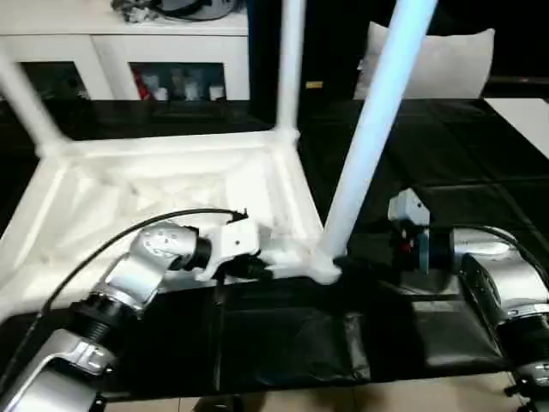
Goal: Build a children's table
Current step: Rotate leg to tighten
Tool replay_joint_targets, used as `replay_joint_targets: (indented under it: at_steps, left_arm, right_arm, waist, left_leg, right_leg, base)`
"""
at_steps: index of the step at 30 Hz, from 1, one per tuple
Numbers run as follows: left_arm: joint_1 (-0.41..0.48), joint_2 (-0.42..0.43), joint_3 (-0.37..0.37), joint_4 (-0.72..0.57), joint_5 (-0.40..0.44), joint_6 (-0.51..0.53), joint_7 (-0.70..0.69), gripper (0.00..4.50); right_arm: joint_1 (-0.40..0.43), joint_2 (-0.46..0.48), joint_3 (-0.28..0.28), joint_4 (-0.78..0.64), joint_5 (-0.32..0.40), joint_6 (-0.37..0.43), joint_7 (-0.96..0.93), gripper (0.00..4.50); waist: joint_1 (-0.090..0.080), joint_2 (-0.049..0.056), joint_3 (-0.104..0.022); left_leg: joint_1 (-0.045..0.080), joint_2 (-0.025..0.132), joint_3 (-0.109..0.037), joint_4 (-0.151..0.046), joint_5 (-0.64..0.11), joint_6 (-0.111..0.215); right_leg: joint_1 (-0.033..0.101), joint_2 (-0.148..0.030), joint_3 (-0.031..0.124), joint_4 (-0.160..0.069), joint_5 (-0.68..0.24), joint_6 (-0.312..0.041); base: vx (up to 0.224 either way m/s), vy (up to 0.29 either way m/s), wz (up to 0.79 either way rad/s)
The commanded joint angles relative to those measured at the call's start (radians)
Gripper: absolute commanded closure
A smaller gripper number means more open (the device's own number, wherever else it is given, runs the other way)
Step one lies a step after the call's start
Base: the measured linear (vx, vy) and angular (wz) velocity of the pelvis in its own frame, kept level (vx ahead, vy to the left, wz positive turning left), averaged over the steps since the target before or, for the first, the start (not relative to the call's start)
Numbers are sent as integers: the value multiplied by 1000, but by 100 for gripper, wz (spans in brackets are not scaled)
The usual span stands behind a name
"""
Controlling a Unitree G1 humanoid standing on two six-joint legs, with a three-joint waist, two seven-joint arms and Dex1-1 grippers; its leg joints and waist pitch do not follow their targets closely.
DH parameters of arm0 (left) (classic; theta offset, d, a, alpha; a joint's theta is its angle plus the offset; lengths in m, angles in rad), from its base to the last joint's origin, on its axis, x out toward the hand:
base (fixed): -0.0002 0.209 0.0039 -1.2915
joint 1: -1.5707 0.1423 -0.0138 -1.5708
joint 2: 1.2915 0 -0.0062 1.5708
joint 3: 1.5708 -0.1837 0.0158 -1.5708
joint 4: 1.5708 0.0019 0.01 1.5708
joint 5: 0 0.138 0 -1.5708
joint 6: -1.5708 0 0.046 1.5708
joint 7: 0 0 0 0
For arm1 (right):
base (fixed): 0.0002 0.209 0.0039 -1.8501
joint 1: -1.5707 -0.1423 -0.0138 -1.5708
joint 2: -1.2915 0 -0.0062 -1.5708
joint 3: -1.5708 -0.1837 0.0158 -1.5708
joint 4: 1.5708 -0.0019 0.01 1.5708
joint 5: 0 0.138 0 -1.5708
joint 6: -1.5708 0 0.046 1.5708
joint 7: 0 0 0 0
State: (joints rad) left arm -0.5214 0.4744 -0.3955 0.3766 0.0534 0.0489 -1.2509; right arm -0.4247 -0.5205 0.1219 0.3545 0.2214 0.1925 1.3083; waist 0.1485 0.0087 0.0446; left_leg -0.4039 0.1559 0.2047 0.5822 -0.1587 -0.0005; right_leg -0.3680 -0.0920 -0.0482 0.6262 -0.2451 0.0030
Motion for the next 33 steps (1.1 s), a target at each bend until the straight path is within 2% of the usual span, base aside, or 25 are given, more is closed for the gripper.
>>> replay_joint_targets:
  at_steps: [1, 2, 4, 8, 9, 13, 15, 18, 20, 26, 29, 31, 32, 33]
  left_arm:
    - [-7, 17, -60, -15, 14, -51, -86, 450]
    - [-7, 32, -73, -28, 7, -71, -126, 450]
    - [-7, 36, -76, -30, 5, -76, -136, 450]
    - [-8, 46, -87, -40, -3, -92, -168, 450]
    - [-8, 48, -91, -46, -7, -98, -186, 450]
    - [-10, 45, -95, -45, -7, -109, -193, 450]
    - [-11, 40, -95, -46, -6, -108, -193, 450]
    - [-9, 35, -95, -46, -10, -105, -188, 450]
    - [-6, 30, -91, -47, -13, -100, -181, 450]
    - [0, -11, -54, -76, -41, 12, -116, 450]
    - [3, -34, -33, -86, -50, 65, -70, 450]
    - [3, -44, -26, -90, -50, 83, -51, 450]
    - [2, -90, -3, -95, -52, 149, 28, 450]
    - [3, -132, 17, -105, -55, 210, 97, 450]
  right_arm:
    - [3, -23, 18, -26, 32, 18, 72, 46]
    - [2, -27, 27, -30, 47, 39, 106, 46]
    - [2, -28, 28, -30, 50, 43, 115, 85]
    - [-3, -25, 36, -22, 59, 51, 147, 95]
    - [-5, -21, 45, -17, 65, 59, 162, 125]
    - [-6, -13, 56, -18, 73, 71, 178, 151]
    - [-1, -10, 65, -28, 78, 81, 187, 175]
    - [9, -5, 74, -40, 84, 92, 195, 185]
    - [15, -3, 77, -47, 88, 97, 197, 215]
    - [53, 22, 46, -97, 134, 146, 159, 242]
    - [71, 48, 33, -120, 132, 171, 86, 243]
    - [74, 58, 31, -124, 124, 182, 52, 243]
    - [67, 117, 11, -107, 86, 196, -103, 243]
    - [58, 173, -13, -95, 60, 214, -236, 244]
  waist:
    - [-1, -10, -60]
    - [1, -8, -60]
    - [0, -8, -59]
    - [5, -11, -55]
    - [7, -10, -56]
    - [8, -12, -56]
    - [9, -11, -57]
    - [10, -12, -59]
    - [12, -10, -59]
    - [17, -10, -57]
    - [15, -5, -52]
    - [11, -7, -51]
    - [9, -1, -51]
    - [-1, -1, -47]
  left_leg:
    - [41, 90, -37, -66, -207, 47]
    - [40, 90, -38, -66, -203, 50]
    - [41, 90, -38, -67, -204, 46]
    - [42, 91, -38, -71, -251, 23]
    - [43, 92, -39, -73, -256, 12]
    - [43, 91, -38, -73, -261, 4]
    - [43, 91, -38, -72, -248, 6]
    - [42, 90, -37, -69, -225, 18]
    - [42, 90, -37, -67, -218, 22]
    - [44, 91, -38, -72, -246, 8]
    - [46, 91, -41, -77, -294, -19]
    - [46, 90, -43, -80, -317, -33]
    - [47, 91, -45, -82, -321, -44]
    - [48, 90, -45, -86, -353, -64]
  right_leg:
    - [18, -76, 38, -68, -26, -247]
    - [18, -75, 37, -64, -16, -250]
    - [17, -74, 37, -63, -10, -253]
    - [16, -80, 39, -69, -69, -255]
    - [15, -81, 40, -69, -78, -253]
    - [15, -82, 41, -69, -84, -252]
    - [15, -81, 40, -66, -69, -254]
    - [16, -80, 39, -63, -36, -256]
    - [16, -80, 39, -62, -27, -257]
    - [15, -79, 40, -65, -68, -250]
    - [12, -82, 43, -76, -140, -238]
    - [13, -85, 43, -79, -185, -228]
    - [11, -86, 45, -78, -192, -225]
    - [5, -85, 46, -82, -222, -222]
  base:
    - [0, 0, 0]
    - [0, 0, 0]
    - [0, 0, 0]
    - [0, 0, 0]
    - [0, 0, 0]
    - [0, 0, 0]
    - [0, 0, 0]
    - [0, 0, 0]
    - [0, 0, 0]
    - [0, 0, 0]
    - [0, 0, 0]
    - [0, 0, 0]
    - [0, 0, 0]
    - [0, 0, 0]
